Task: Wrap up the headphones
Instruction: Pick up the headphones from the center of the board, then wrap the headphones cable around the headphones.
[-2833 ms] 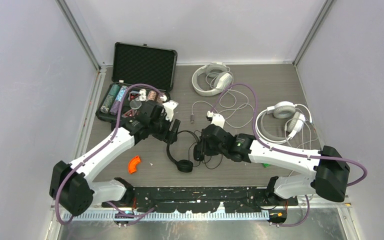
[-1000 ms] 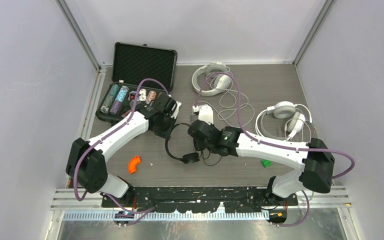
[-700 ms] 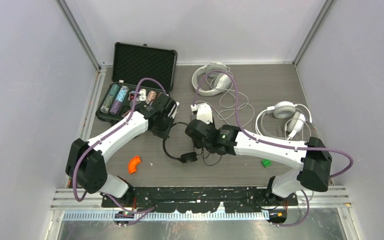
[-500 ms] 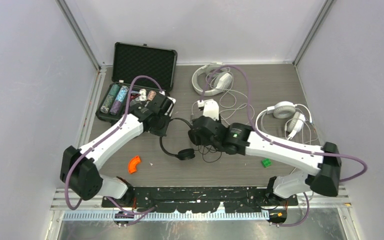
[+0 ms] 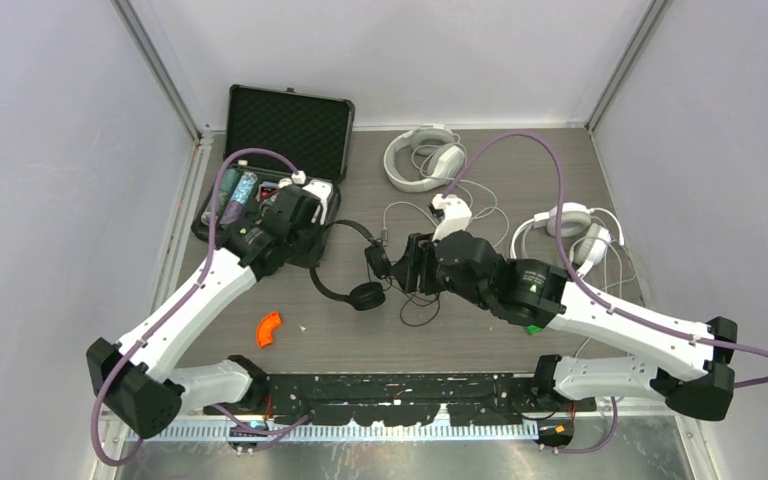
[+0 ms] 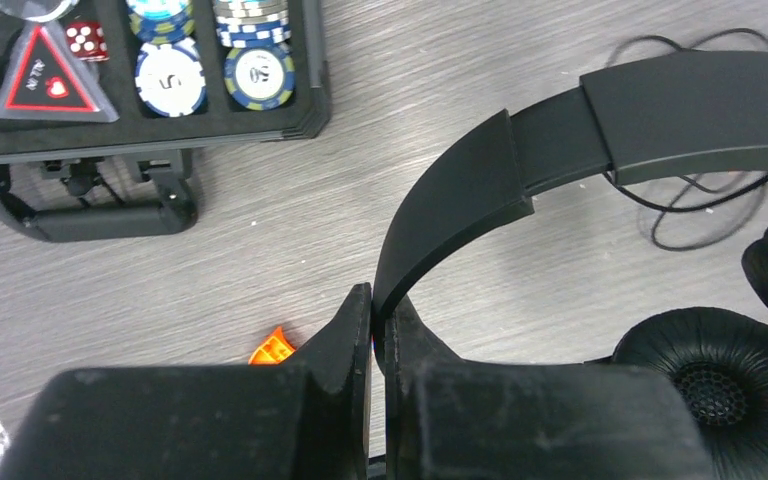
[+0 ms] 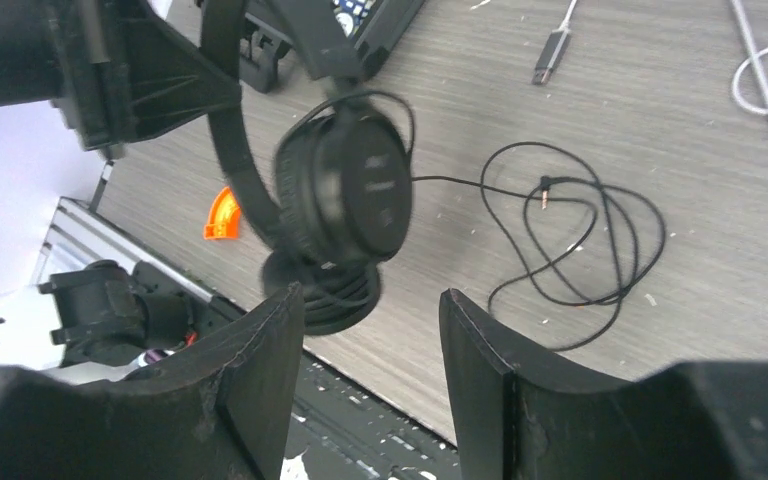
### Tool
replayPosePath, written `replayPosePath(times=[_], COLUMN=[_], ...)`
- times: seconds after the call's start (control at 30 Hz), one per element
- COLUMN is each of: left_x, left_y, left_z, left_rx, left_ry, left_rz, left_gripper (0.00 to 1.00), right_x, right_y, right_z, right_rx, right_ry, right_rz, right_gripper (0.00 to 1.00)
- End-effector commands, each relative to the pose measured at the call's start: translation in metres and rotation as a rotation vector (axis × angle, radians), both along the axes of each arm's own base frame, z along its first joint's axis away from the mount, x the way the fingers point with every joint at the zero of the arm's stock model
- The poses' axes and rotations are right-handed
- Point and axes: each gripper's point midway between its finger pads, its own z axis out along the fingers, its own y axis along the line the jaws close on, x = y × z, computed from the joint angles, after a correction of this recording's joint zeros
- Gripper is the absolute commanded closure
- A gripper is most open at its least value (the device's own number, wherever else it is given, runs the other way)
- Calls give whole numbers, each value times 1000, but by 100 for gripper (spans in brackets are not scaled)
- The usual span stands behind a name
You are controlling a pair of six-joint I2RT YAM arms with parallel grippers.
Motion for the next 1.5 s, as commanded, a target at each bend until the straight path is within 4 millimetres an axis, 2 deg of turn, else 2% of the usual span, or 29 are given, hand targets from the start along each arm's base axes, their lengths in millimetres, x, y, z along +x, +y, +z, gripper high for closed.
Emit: replayPosePath(times=[0.0,0.13,0.23,0.33,0.4,0.5,0.6,0.7,0.8,0.93,1.17,1.47], left_x=[-4,-14,-25,-38,-45,-56,-61,-66,-73,-79,-89,-90], left_y=[-24,-27,-37,-56,-68,-79,-85,-91,-97,-102,-107,-109], left_z=[35,30,31,37,42,53,66,74,81,90,101,105], left_rx=[-141,-139,-178,-258,-326,-414,-466,-503,-540,-583,-625,-639], left_ry=[-71,-64,-54,-72,-103,-143,-193,-211,-215,-212,-208,-196], left_rz=[-125,-215,-315,-459,-532,-597,-647,-692,-734,-773,-826,-836], left_gripper=[100,100,100,100,100,100,100,100,100,100,100,100], right_x=[13,6,3,-9,-17,-28,-54,-70,-72,-70,-74,-79], right_y=[-12,-17,-26,-29,-30,-32,-20,-10,-11,-6,18,39], right_z=[29,36,45,61,65,54,36,33,28,37,34,42], right_rx=[72,127,178,204,194,177,218,293,277,275,247,297], right_ry=[-146,-232,-308,-373,-394,-411,-404,-414,-476,-592,-734,-769], right_rz=[-41,19,31,110,165,240,406,493,529,565,693,763], right_gripper=[43,43,43,43,43,43,45,45,45,42,39,39])
